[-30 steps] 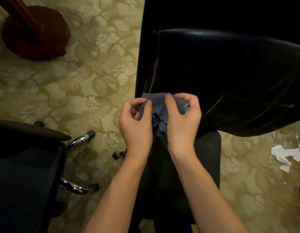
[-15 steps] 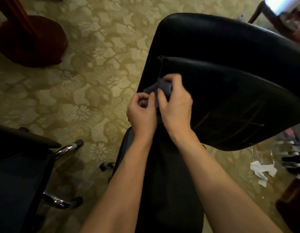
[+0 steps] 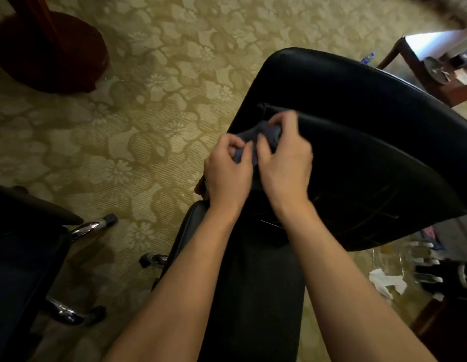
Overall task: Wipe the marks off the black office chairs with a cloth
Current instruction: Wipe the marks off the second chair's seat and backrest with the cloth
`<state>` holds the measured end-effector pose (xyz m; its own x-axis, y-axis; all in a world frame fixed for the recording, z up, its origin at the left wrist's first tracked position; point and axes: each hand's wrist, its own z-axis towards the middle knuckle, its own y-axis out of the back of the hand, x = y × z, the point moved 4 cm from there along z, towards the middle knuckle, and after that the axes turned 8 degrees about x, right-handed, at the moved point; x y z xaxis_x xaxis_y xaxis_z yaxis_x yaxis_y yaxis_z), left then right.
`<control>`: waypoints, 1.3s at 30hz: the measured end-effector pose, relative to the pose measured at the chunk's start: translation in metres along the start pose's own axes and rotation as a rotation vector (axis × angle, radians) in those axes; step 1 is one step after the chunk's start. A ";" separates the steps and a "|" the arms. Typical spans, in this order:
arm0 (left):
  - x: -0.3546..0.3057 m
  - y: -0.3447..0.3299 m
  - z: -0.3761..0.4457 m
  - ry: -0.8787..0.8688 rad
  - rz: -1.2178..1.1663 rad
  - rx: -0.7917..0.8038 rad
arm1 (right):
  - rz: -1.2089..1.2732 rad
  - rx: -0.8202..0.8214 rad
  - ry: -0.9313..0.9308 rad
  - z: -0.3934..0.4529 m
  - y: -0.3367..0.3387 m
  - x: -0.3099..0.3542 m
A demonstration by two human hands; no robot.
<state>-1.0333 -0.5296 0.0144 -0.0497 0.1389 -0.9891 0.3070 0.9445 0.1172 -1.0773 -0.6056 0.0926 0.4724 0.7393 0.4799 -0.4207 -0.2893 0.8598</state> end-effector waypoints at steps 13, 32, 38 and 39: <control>-0.033 0.014 -0.002 -0.104 -0.120 -0.056 | 0.036 -0.158 0.119 0.003 0.026 0.019; 0.026 0.032 -0.025 0.063 -0.101 -0.008 | 0.040 0.128 0.029 -0.025 -0.007 -0.002; -0.006 0.014 0.007 -0.091 -0.064 0.028 | -0.024 -0.070 0.141 0.005 0.001 0.005; 0.003 0.012 0.006 -0.071 -0.017 0.028 | -0.070 -0.050 0.152 0.003 -0.008 0.002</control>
<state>-1.0236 -0.5194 0.0122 0.0122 0.1003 -0.9949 0.3332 0.9377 0.0986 -1.0711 -0.6036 0.0874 0.3807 0.8413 0.3838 -0.4303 -0.2062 0.8788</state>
